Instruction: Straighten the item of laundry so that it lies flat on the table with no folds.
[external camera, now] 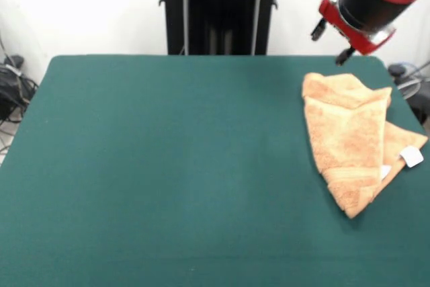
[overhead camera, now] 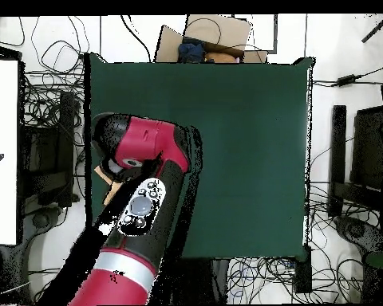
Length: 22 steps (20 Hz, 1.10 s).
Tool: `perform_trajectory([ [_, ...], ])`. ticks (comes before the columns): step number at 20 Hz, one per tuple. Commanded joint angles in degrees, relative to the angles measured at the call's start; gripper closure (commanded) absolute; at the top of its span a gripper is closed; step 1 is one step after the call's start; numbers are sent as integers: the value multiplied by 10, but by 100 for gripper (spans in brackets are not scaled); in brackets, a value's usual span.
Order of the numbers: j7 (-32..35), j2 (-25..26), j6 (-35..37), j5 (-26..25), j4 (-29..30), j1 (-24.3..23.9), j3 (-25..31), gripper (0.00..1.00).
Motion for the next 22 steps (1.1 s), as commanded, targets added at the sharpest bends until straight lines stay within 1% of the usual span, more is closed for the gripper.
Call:
perform_trajectory([
  [1,-136,-16,126,-73,-18,-58,108,0],
  [3,-125,-23,127,-79,-10,-57,114,0],
  [5,-121,-37,116,-96,-1,-49,113,0],
  [9,-72,-66,130,-92,25,-35,121,0],
  [12,-48,-87,113,-89,55,-18,121,0],
  [16,-19,-113,92,-71,103,3,121,0],
  [22,-18,-126,43,-40,161,1,135,0],
])
